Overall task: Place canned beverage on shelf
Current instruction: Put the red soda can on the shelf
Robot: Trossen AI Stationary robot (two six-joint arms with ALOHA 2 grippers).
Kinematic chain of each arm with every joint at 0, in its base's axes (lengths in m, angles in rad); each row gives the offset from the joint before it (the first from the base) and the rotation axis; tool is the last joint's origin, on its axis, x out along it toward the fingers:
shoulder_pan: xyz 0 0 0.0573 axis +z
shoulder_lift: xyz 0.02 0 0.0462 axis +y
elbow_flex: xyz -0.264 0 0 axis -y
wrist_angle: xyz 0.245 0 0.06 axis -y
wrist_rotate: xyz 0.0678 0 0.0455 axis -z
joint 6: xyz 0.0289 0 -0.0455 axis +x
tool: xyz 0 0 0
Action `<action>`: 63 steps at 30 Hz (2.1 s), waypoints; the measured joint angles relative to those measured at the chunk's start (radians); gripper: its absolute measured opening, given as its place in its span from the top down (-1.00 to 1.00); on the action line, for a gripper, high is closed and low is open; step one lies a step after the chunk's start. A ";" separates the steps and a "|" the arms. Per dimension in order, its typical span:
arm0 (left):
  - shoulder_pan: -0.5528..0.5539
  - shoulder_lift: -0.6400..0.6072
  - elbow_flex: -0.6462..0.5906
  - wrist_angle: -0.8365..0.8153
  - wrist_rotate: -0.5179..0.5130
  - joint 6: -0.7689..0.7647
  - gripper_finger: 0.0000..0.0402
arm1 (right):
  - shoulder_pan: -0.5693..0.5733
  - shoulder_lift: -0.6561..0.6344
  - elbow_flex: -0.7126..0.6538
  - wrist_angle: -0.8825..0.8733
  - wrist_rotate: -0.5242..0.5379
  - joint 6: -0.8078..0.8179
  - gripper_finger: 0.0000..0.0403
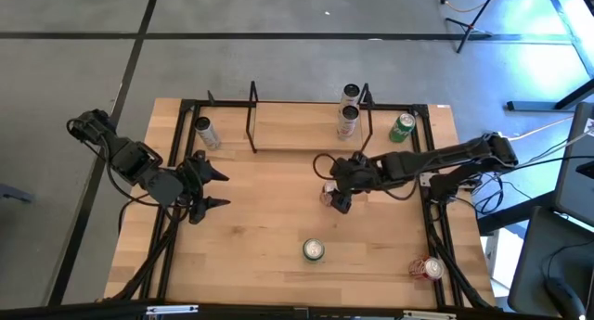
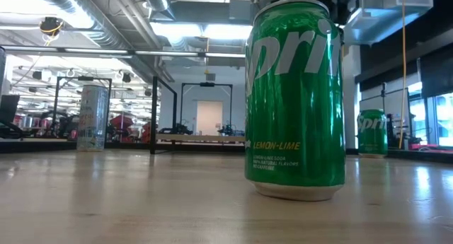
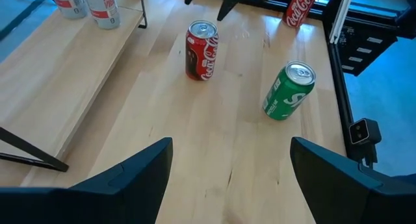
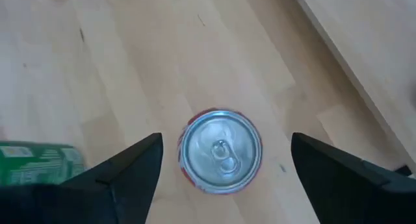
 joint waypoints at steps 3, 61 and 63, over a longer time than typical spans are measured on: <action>0.000 0.000 0.000 0.000 0.000 0.003 -0.48 | 0.000 0.028 0.000 0.006 -0.002 -0.019 -0.61; 0.033 0.000 0.000 0.004 0.008 -0.003 -0.48 | -0.441 0.278 0.613 -0.216 -0.054 -0.634 -0.18; 0.041 0.000 0.000 0.004 0.008 -0.002 -0.48 | -0.485 0.298 0.606 -0.205 -0.073 -0.661 -0.18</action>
